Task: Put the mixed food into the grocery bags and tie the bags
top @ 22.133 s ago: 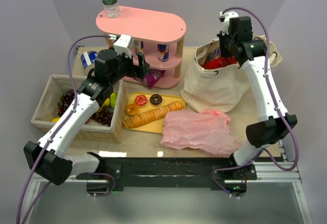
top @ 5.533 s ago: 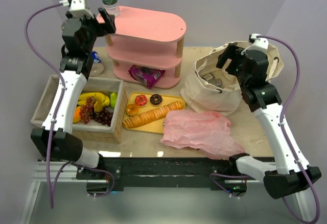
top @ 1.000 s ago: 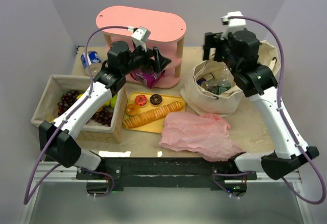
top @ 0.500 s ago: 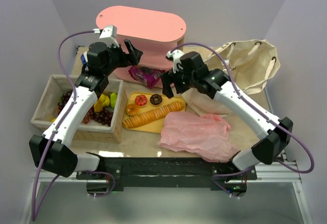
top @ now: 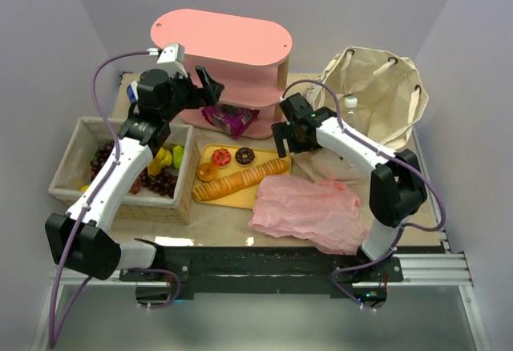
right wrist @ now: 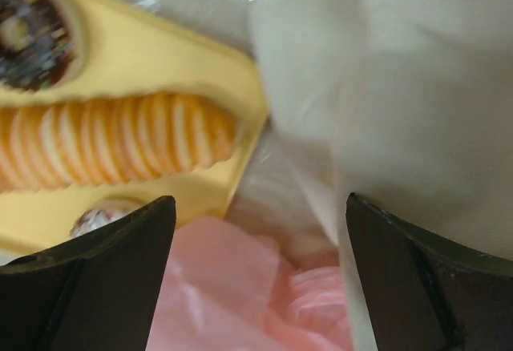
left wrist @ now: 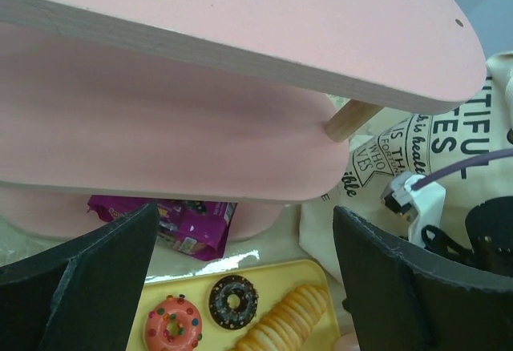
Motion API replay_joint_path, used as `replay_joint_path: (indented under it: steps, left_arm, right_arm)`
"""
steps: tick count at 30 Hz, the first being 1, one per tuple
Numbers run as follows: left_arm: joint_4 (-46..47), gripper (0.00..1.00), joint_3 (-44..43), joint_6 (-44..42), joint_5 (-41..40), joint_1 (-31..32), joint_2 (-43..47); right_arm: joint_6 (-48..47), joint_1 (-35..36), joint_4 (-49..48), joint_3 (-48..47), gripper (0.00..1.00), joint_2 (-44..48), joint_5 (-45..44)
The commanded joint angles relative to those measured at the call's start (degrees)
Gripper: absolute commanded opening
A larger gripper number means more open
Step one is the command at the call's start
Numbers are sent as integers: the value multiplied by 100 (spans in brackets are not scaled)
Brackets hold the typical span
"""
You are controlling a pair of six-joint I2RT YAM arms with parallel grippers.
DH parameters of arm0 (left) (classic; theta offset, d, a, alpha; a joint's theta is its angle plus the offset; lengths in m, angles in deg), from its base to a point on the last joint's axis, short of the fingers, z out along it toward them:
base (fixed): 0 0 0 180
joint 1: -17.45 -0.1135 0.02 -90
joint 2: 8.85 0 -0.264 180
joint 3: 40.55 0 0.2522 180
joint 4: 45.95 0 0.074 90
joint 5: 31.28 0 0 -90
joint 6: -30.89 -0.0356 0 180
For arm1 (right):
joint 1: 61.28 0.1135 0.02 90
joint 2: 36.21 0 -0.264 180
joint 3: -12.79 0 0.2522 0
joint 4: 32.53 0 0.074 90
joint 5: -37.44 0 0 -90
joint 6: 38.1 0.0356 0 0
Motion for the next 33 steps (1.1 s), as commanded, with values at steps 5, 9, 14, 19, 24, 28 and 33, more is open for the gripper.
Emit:
replay_joint_path:
  steps: [5, 9, 14, 19, 24, 28, 33]
  left_arm:
    - [197, 93, 266, -251, 279, 21, 100]
    - [329, 92, 564, -383, 770, 21, 30]
    - [513, 91, 811, -471, 1157, 144, -155]
    - [1013, 91, 811, -463, 1307, 302, -699]
    - [1567, 91, 583, -427, 1466, 434, -1358]
    - [1831, 91, 223, -523, 1466, 443, -1886]
    - [2130, 91, -59, -682, 1404, 443, -2413]
  right_arm:
    - [-203, -517, -331, 85, 92, -1097, -922]
    - [-221, -842, -358, -20, 93, -1536, -1151]
    - [-405, -1510, -419, -424, 94, -1748, -1388]
    - [-731, -1958, -542, -1090, 93, -2248, -1704]
    - [-1047, -2152, -603, -1681, 93, -2583, -1757]
    - [-1249, -2205, -604, -2085, 93, -2741, -1425]
    - [-1329, -2275, -727, -2051, 93, -2785, -1371]
